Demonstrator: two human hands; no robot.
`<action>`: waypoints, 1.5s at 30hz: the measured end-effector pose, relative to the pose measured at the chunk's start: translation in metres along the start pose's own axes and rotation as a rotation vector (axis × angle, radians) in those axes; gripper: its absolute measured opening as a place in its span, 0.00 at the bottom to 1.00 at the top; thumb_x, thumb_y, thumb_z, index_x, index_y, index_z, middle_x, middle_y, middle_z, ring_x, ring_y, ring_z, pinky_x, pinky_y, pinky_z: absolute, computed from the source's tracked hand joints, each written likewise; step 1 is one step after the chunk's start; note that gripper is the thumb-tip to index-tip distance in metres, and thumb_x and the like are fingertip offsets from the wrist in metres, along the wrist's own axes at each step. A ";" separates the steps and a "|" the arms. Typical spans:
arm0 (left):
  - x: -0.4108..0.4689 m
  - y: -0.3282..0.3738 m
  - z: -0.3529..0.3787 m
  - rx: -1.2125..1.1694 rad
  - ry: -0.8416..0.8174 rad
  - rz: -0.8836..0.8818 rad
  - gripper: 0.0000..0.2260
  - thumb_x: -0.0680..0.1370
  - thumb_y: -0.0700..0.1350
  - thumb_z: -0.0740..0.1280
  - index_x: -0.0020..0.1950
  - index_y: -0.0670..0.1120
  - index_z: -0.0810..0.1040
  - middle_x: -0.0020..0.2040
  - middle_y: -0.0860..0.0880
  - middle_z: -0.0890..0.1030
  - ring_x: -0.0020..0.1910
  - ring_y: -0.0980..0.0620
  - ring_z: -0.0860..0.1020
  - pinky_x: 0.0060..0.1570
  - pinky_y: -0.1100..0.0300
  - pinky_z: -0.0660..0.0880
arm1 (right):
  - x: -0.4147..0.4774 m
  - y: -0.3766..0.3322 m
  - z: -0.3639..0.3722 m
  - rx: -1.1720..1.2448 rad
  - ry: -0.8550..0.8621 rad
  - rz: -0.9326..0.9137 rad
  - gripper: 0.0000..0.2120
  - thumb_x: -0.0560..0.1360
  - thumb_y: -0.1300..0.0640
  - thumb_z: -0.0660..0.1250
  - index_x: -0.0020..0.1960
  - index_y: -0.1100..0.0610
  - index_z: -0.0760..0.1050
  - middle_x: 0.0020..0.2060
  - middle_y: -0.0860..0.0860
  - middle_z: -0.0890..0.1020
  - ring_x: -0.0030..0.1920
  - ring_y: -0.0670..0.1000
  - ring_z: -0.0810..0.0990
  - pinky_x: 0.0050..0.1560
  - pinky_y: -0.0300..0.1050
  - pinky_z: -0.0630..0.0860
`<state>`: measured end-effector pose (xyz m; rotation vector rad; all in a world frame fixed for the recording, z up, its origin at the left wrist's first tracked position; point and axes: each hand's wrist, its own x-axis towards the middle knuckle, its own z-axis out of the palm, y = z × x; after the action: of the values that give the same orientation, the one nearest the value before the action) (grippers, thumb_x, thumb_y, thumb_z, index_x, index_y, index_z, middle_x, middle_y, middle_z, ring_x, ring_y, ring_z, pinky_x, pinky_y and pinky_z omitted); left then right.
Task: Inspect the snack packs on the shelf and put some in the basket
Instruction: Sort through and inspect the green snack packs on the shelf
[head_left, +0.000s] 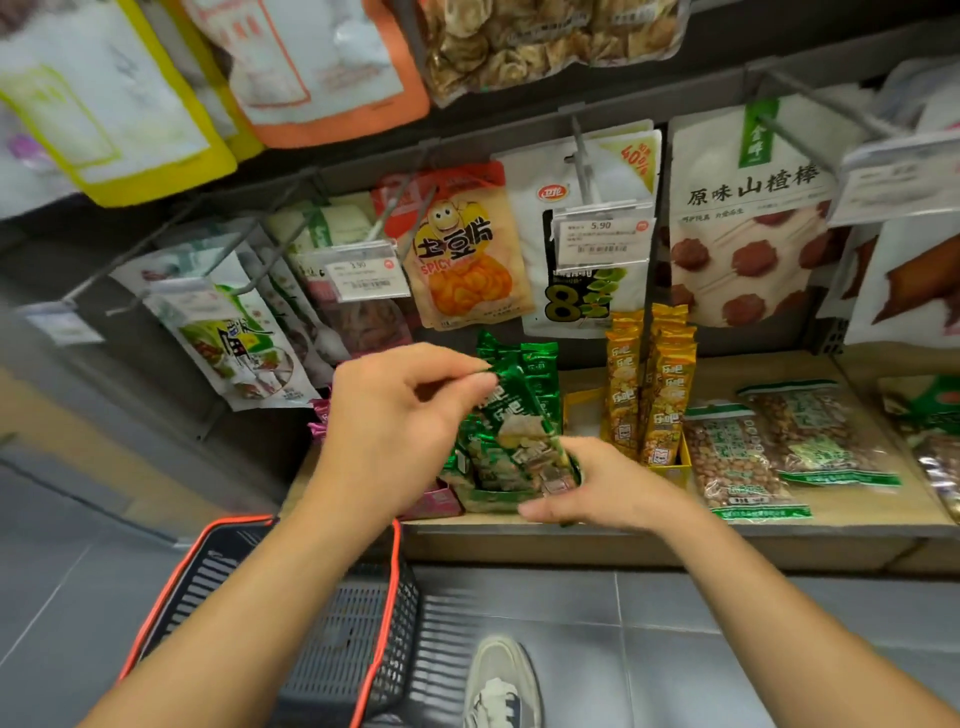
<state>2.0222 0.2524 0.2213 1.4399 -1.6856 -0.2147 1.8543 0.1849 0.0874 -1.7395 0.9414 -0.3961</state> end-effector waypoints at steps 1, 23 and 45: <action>-0.001 0.002 -0.007 -0.103 0.024 -0.115 0.11 0.72 0.39 0.75 0.35 0.56 0.84 0.30 0.59 0.82 0.32 0.65 0.79 0.36 0.71 0.73 | -0.009 -0.012 -0.007 -0.051 -0.065 0.013 0.23 0.67 0.48 0.78 0.60 0.48 0.77 0.54 0.42 0.83 0.54 0.41 0.80 0.63 0.47 0.75; -0.010 0.003 -0.017 -0.779 0.187 -0.464 0.09 0.76 0.35 0.68 0.39 0.45 0.83 0.31 0.53 0.81 0.26 0.57 0.74 0.27 0.67 0.72 | -0.136 -0.098 -0.026 0.380 -0.133 0.043 0.16 0.74 0.37 0.58 0.43 0.48 0.74 0.32 0.56 0.78 0.27 0.49 0.76 0.26 0.37 0.73; -0.015 0.000 0.004 -0.923 0.026 -0.609 0.06 0.78 0.47 0.68 0.48 0.47 0.84 0.38 0.50 0.80 0.38 0.54 0.80 0.39 0.62 0.79 | -0.133 -0.078 0.009 -0.543 0.470 -0.156 0.21 0.75 0.31 0.49 0.63 0.39 0.64 0.45 0.41 0.78 0.43 0.44 0.77 0.40 0.47 0.73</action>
<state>2.0187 0.2640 0.2113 1.1475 -0.8454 -1.1334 1.8074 0.3003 0.1782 -2.2759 1.3402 -0.7220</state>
